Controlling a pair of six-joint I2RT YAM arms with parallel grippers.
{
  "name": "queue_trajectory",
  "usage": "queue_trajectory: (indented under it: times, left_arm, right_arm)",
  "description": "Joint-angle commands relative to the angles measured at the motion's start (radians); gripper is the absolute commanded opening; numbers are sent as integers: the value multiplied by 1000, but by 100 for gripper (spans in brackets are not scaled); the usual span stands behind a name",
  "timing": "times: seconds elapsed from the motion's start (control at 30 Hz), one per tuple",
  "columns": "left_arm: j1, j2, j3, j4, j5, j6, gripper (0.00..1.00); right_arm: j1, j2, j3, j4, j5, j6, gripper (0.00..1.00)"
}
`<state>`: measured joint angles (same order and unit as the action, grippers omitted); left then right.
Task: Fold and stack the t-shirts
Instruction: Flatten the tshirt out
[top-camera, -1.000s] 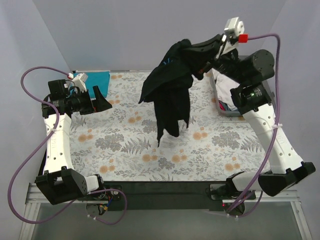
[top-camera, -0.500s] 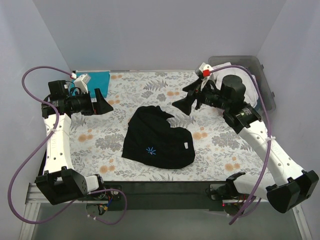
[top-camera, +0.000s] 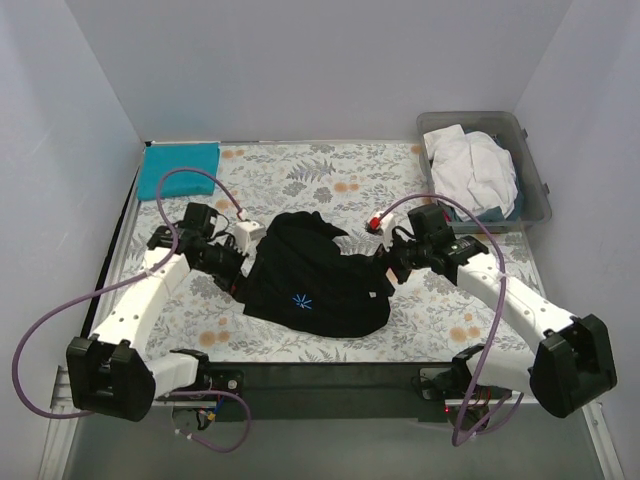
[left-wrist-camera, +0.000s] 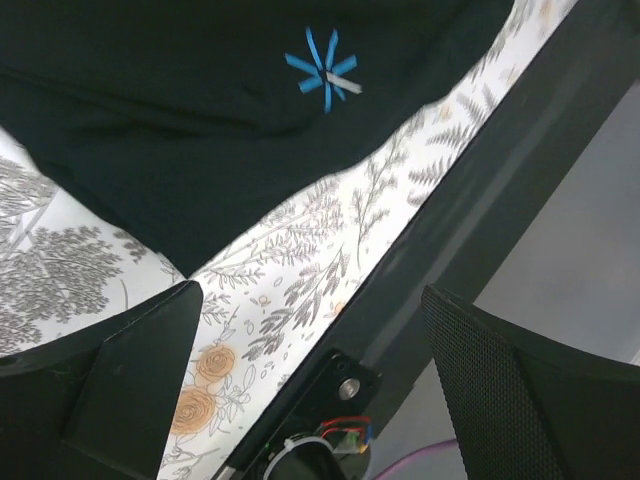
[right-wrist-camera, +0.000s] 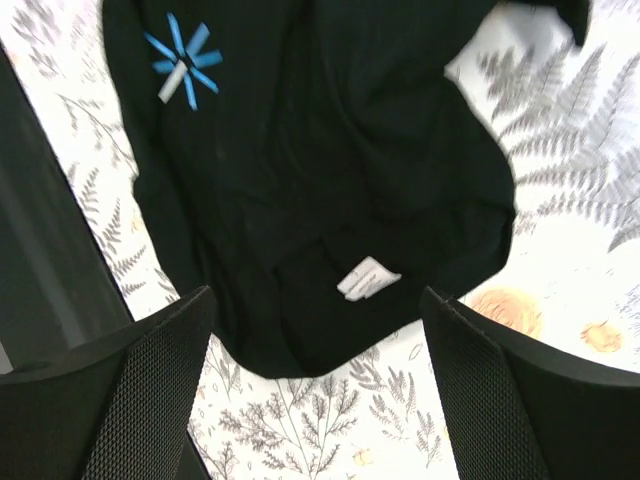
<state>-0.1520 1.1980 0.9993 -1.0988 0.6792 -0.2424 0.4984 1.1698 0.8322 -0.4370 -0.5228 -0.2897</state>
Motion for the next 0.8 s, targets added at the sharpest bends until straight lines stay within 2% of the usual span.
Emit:
queue_trajectory:
  times: [0.0, 0.1, 0.13, 0.23, 0.37, 0.4, 0.5, 0.67, 0.77]
  left_arm:
    - [-92, -70, -72, 54, -118, 43, 91]
    - [-222, -98, -71, 126, -153, 0, 90]
    - [-295, -94, -56, 134, -170, -12, 91]
    - [-427, -17, 25, 152, -256, -21, 83]
    - [-641, 66, 102, 194, -383, 8, 83]
    - [-714, 124, 116, 194, -392, 5, 84]
    - [-837, 237, 171, 246, -454, -37, 85]
    - [-989, 440, 301, 304, -582, -87, 85]
    - [-1069, 547, 315, 335, -613, -110, 85]
  right_arm:
    - [-4, 63, -2, -60, 88, -92, 88]
    - [-32, 142, 7, -71, 86, -72, 84]
    - [-47, 181, 24, -78, 72, -65, 83]
    - [-106, 266, 53, -101, 18, -19, 81]
    - [-185, 353, 80, -131, -17, 23, 78]
    - [-199, 364, 81, -134, -35, 30, 78]
    - [-250, 399, 84, -140, -69, 44, 78]
    - [-363, 410, 108, -175, -135, 47, 78]
    - [-423, 390, 139, -209, -172, 43, 77]
